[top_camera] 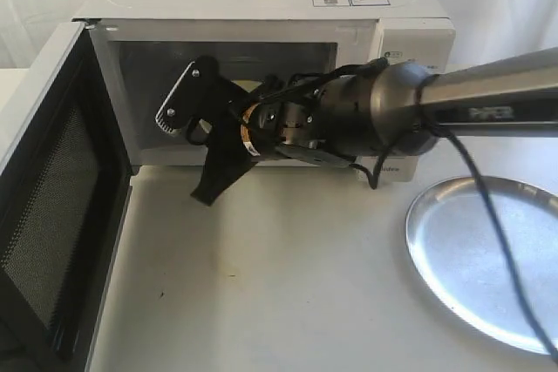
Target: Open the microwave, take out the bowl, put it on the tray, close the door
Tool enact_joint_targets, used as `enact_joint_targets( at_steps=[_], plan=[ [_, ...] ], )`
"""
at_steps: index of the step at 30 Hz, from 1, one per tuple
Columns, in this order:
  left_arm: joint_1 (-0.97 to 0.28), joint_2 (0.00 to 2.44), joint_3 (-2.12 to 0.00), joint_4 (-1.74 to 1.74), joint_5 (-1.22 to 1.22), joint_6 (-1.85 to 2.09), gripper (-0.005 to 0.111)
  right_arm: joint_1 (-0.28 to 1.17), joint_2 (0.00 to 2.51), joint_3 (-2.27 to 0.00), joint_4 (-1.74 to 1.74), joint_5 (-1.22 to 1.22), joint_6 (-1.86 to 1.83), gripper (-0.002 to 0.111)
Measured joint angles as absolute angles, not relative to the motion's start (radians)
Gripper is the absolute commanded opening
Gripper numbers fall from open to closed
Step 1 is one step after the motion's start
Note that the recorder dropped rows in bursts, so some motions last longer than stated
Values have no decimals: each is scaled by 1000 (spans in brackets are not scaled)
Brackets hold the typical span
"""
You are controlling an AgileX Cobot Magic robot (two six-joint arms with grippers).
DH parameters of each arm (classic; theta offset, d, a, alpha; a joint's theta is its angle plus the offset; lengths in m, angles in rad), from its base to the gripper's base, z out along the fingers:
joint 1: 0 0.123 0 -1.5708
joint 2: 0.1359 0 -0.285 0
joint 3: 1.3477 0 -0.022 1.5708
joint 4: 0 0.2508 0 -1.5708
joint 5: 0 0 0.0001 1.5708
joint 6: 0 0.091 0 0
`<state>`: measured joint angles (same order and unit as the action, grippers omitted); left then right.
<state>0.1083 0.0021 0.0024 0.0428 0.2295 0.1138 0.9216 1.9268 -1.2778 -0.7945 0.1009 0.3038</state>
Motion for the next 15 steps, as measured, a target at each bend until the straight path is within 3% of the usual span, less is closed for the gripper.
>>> enact_joint_targets(
  at_steps=[10,15],
  plan=[
    [108,2,2,43,229,114,0,996,1548,-989,-474,756,49,0],
    [108,2,2,43,229,114,0,994,1514,-862,-516,798,113,0]
  ],
)
